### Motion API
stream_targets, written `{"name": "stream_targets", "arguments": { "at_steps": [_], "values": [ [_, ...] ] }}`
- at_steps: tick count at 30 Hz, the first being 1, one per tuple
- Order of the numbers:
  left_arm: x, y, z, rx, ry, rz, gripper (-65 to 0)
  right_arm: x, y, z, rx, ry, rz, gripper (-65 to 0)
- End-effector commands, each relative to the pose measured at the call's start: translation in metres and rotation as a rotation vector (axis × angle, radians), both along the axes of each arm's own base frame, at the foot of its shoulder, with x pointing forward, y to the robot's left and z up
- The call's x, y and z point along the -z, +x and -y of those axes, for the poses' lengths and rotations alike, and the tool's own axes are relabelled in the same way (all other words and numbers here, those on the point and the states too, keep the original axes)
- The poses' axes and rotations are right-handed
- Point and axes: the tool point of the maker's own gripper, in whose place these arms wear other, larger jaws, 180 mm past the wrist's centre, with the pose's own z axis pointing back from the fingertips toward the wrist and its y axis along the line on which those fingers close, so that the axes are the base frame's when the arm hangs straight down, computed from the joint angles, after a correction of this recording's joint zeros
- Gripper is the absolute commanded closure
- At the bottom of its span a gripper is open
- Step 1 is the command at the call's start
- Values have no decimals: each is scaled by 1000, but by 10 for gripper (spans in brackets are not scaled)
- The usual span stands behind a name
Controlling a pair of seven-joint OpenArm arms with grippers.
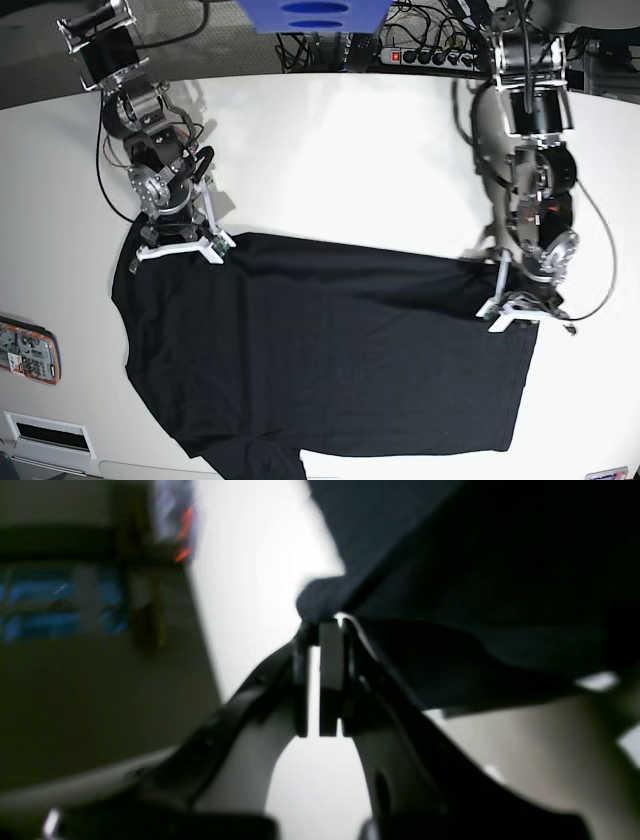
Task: Fold the T-shirt properly
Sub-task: 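Lift the shirt edge with both grippers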
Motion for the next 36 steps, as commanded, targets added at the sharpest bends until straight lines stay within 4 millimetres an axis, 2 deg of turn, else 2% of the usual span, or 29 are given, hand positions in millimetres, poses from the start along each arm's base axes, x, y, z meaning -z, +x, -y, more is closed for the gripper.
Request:
{"name": "stream_targets", "arguments": {
  "at_steps": [1,3,6,12,19,22,28,31,33,36],
  "values": [
    [-24,12,-8,-16,25,70,0,-18,20,1,3,-7,68,0],
    [-27,15,-3,-26,13,98,0,-26,35,-5,0,3,93,0],
    [-41,21,-12,-66,26,175,0,-34,47,-4,3,1,116,0],
    [-50,22,-20,-90,46,214,0,-18,46,6,28,-21,70,0],
    [-48,21,-23,-93,49,209,0,-26,76,14,45,-26,99,0],
    [-49,21,-25,-96,51,210,0,-26,82,18,50,-31,98,0],
    [-52,16,-42,-145,45,220,0,-24,84,17,26,-45,71,0],
    [-51,16,-42,-145,45,219,0,-37,96,17,27,-45,102,0],
    [-50,16,-42,-146,44,216,0,-35,98,22,37,-49,93,0],
    [-36,14,-40,-139,35,181,0,-25,99,25,34,-48,75,0]
  ]
}}
